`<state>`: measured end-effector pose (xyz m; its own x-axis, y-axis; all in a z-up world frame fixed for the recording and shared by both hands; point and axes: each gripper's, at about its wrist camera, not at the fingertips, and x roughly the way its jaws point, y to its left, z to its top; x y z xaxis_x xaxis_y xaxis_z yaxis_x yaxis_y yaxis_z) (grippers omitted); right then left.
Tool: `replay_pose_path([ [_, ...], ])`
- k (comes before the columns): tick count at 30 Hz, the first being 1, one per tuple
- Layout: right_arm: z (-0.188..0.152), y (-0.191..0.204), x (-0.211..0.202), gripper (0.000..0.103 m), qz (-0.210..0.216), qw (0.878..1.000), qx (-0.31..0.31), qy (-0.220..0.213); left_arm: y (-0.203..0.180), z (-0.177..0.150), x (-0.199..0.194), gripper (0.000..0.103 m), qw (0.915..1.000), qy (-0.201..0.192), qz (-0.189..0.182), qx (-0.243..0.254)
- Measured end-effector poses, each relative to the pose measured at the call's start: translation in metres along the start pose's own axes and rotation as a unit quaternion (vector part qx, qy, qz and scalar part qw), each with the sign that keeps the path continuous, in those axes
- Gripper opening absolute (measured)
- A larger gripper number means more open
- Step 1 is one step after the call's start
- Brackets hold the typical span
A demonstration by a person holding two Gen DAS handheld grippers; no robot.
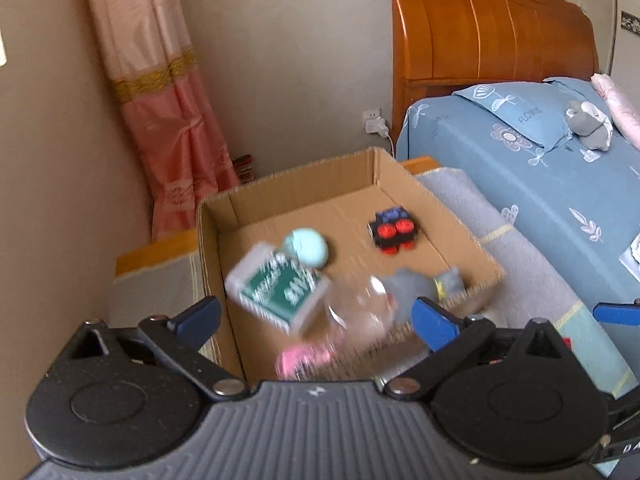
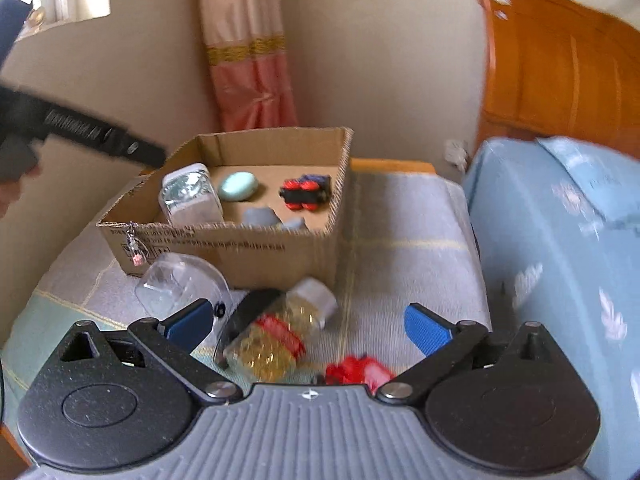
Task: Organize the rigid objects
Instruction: 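Move right gripper to the red S.L toy train while left gripper approaches the clear red-labelled container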
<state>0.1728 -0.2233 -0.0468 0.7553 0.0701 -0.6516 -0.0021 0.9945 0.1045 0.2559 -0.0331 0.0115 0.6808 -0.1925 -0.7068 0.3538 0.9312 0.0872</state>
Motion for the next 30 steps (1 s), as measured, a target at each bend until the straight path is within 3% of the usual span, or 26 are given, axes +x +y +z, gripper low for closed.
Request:
replay_pose_path([
  [11, -0.021, -0.007, -0.005, 0.103, 0.004, 1.000, 0.017, 0.004, -0.027, -0.031, 0.006, 0.101, 0.9970, -0.009, -0.003, -0.077],
  [16, -0.025, -0.019, -0.004, 0.103, 0.005, 0.999, 0.035, 0.006, -0.031, -0.030, 0.028, 0.101, 0.9944, 0.013, 0.022, -0.103],
  [24, -0.028, -0.026, -0.003, 0.103, 0.014, 0.999, 0.050, 0.004, -0.029, -0.039, 0.041, 0.101, 0.9909, 0.013, 0.056, -0.122],
  [30, -0.029, -0.025, -0.004, 0.103, 0.024, 0.998, 0.053, 0.004, -0.035, -0.048, 0.039, 0.102, 0.9938, 0.008, 0.058, -0.094],
])
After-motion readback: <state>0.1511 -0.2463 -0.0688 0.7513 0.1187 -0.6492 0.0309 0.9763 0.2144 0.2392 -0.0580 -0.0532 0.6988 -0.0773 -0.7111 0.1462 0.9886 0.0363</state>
